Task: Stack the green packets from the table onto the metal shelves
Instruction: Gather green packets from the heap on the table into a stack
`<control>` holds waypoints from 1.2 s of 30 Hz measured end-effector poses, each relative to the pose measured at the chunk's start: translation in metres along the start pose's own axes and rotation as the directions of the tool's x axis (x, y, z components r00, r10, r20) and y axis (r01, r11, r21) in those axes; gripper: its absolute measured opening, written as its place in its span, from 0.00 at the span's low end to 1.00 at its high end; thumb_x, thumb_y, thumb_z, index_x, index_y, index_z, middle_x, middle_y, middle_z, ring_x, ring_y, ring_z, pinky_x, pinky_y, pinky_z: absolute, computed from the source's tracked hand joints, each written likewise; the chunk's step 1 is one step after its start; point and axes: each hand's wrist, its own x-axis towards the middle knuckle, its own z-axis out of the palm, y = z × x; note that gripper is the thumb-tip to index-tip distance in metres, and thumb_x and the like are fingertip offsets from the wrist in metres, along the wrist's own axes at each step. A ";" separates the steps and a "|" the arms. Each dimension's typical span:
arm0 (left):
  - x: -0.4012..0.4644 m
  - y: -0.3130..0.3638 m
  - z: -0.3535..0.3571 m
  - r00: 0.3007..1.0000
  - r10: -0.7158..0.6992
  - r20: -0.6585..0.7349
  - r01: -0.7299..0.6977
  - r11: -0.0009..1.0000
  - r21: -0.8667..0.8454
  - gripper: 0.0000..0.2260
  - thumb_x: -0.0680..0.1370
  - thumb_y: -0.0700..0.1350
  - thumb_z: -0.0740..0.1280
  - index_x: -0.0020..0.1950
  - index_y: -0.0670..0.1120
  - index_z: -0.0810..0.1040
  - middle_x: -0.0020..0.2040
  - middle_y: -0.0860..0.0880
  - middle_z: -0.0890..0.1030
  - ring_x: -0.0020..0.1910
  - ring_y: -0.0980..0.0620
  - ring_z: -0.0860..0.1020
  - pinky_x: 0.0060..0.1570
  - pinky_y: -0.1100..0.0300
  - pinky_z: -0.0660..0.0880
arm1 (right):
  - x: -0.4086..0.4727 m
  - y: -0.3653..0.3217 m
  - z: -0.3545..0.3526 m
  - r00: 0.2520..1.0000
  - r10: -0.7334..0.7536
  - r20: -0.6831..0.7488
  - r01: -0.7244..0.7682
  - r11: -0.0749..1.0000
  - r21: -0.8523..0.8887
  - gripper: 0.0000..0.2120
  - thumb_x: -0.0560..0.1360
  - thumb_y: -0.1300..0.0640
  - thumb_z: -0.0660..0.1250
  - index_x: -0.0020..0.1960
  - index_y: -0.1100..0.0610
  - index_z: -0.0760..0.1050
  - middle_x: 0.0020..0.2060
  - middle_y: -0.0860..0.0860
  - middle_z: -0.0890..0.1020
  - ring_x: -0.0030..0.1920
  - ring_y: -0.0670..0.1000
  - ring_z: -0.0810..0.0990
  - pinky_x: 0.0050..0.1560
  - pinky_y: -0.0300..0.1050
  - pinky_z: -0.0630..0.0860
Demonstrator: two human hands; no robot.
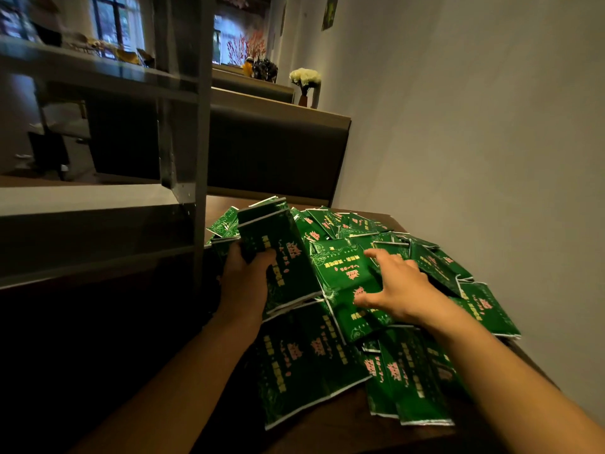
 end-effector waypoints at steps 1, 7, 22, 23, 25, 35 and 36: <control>0.000 0.000 0.000 1.000 0.008 -0.004 -0.008 1.000 0.005 0.10 0.76 0.42 0.66 0.55 0.54 0.76 0.52 0.47 0.82 0.52 0.44 0.81 0.54 0.39 0.77 | -0.001 0.003 0.004 0.999 0.030 -0.027 -0.031 0.999 -0.029 0.47 0.67 0.38 0.73 0.77 0.47 0.53 0.72 0.51 0.67 0.72 0.57 0.62 0.71 0.58 0.61; -0.001 0.001 0.001 1.000 0.016 -0.017 -0.015 1.000 0.020 0.10 0.76 0.42 0.66 0.54 0.55 0.76 0.52 0.47 0.81 0.52 0.44 0.80 0.55 0.37 0.76 | 0.004 0.012 0.021 0.985 0.144 -0.097 -0.152 0.984 -0.089 0.53 0.65 0.31 0.70 0.78 0.51 0.47 0.74 0.55 0.64 0.72 0.60 0.64 0.70 0.63 0.60; -0.001 0.003 0.001 0.999 0.038 -0.019 -0.037 0.999 0.016 0.09 0.77 0.40 0.65 0.53 0.54 0.76 0.51 0.47 0.81 0.52 0.44 0.80 0.55 0.39 0.76 | -0.013 0.002 -0.022 0.943 -0.039 -0.330 0.293 0.570 0.768 0.27 0.72 0.60 0.73 0.67 0.47 0.69 0.46 0.52 0.78 0.47 0.51 0.81 0.40 0.40 0.80; -0.002 0.003 0.001 0.998 0.059 -0.017 -0.058 0.998 0.033 0.10 0.77 0.40 0.65 0.53 0.55 0.75 0.52 0.48 0.81 0.52 0.45 0.80 0.55 0.42 0.77 | -0.014 -0.001 -0.025 0.918 -0.067 -0.390 0.349 0.603 0.717 0.26 0.71 0.59 0.74 0.66 0.47 0.70 0.45 0.51 0.78 0.48 0.51 0.81 0.43 0.42 0.80; -0.003 0.002 0.001 0.993 0.115 0.001 -0.115 0.990 0.083 0.12 0.77 0.40 0.66 0.56 0.54 0.74 0.53 0.49 0.80 0.53 0.47 0.80 0.52 0.47 0.77 | -0.016 -0.005 -0.030 0.847 -0.146 -0.512 0.447 0.716 0.536 0.25 0.70 0.54 0.75 0.63 0.44 0.72 0.43 0.47 0.78 0.50 0.50 0.79 0.52 0.50 0.80; -0.006 0.005 0.003 0.985 0.157 0.075 -0.167 0.972 0.164 0.14 0.77 0.40 0.67 0.59 0.54 0.73 0.52 0.53 0.80 0.50 0.53 0.79 0.46 0.56 0.77 | -0.010 -0.033 -0.042 0.588 -0.575 -0.568 0.766 0.621 0.164 0.23 0.70 0.51 0.72 0.62 0.48 0.70 0.43 0.46 0.80 0.48 0.42 0.81 0.52 0.29 0.76; -0.006 0.006 0.003 0.983 0.166 0.079 -0.177 0.970 0.166 0.14 0.77 0.39 0.67 0.58 0.55 0.72 0.51 0.54 0.79 0.49 0.55 0.79 0.43 0.59 0.76 | -0.009 -0.036 -0.044 0.583 -0.592 -0.557 0.767 0.628 0.136 0.23 0.69 0.51 0.72 0.61 0.47 0.70 0.42 0.43 0.79 0.47 0.40 0.80 0.51 0.26 0.74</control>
